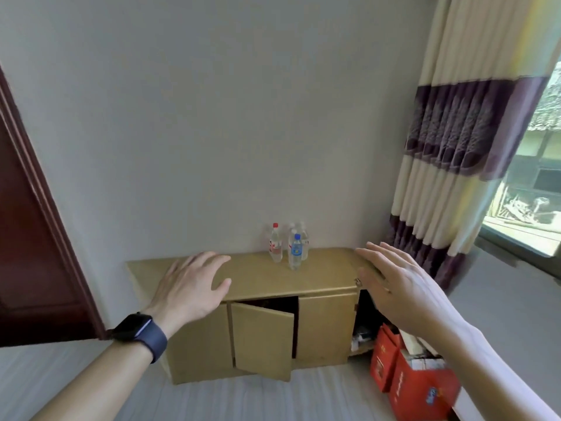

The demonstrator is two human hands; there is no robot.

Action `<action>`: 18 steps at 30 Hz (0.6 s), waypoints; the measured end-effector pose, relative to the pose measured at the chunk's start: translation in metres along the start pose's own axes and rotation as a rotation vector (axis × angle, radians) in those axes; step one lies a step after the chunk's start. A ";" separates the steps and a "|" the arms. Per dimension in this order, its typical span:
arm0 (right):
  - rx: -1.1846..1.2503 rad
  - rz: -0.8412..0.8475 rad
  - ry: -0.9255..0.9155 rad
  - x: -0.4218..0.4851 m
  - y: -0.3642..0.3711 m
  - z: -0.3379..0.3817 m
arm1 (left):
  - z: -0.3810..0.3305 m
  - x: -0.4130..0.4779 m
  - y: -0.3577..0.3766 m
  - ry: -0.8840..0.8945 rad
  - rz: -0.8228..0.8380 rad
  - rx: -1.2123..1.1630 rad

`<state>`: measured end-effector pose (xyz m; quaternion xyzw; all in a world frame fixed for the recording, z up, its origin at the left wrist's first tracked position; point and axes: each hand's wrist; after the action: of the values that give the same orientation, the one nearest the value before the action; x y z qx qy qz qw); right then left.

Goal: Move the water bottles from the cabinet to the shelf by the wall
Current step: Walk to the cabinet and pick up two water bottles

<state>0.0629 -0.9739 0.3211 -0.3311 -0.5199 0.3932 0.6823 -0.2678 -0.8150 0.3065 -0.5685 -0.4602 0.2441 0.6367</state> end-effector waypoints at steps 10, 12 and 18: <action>0.023 0.031 0.071 0.168 0.115 -0.052 | 0.056 0.213 0.103 0.029 0.069 -0.017; 0.029 0.040 0.091 0.199 0.135 -0.062 | 0.062 0.255 0.123 0.026 0.093 -0.024; 0.019 0.100 0.144 0.286 0.209 -0.103 | 0.071 0.355 0.192 0.076 0.192 -0.080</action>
<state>0.1657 -0.6283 0.2449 -0.3777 -0.4486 0.4066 0.7006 -0.1257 -0.4381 0.2288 -0.6438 -0.3884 0.2637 0.6042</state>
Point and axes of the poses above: each hand's wrist, its own x-axis towards the middle knuckle, its own y-axis out of the palm, z = x × y, and after that the axes turned 1 degree about z, right-handed
